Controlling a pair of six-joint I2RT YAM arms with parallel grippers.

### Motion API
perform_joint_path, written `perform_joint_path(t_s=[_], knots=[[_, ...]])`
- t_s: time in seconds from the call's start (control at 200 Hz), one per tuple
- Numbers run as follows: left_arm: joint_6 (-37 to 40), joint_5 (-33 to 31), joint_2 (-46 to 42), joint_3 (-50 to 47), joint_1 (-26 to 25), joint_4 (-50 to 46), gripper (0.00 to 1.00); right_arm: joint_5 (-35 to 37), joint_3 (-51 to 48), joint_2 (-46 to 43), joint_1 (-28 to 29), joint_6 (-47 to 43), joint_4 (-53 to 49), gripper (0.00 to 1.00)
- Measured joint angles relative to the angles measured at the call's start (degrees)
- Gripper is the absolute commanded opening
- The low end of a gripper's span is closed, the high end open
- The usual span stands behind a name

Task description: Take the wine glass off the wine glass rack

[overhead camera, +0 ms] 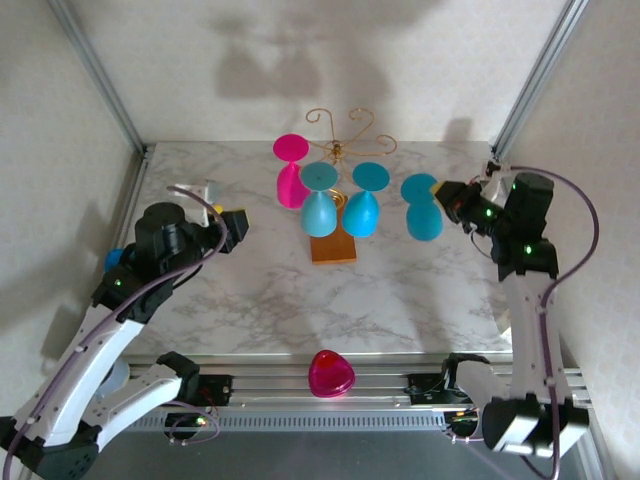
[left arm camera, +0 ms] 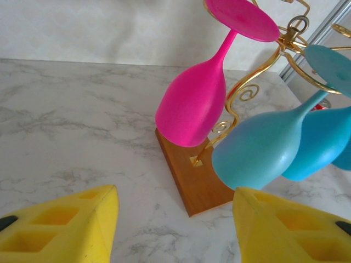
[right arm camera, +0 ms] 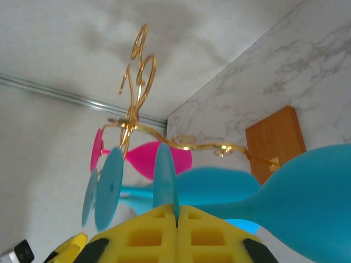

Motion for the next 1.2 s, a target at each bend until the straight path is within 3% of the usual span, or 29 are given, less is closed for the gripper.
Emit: perform_joint_path(t_s=[0.325, 0.546, 0.781, 0.916, 1.076, 1.201], knots=[[-5.25, 0.26, -6.36, 0.90, -0.04, -5.77, 0.56, -3.72, -5.03, -16.92, 0.00, -3.63, -11.08, 0.00], [-8.94, 0.68, -12.07, -2.49, -0.09, -9.64, 0.55, -4.68, -5.57, -20.63, 3.72, -7.50, -18.29, 0.00], [-10.21, 1.77, -11.37, -5.31, -0.09, -10.91, 0.56, -3.30, -6.27, -22.97, 8.85, -7.65, -19.45, 0.00], [-10.12, 1.99, -10.25, -5.31, -0.09, -10.86, 0.56, 1.01, -7.34, -22.69, 16.72, -6.97, -19.04, 0.00], [-9.99, 3.50, -8.70, -6.43, -0.09, -9.25, 0.56, 12.26, -5.22, -16.90, 33.05, -8.24, -19.74, 0.00], [-10.03, 5.03, -7.98, -7.78, -0.09, -7.82, 0.56, 20.00, -2.54, -11.91, 41.99, -9.38, -19.02, 0.00]])
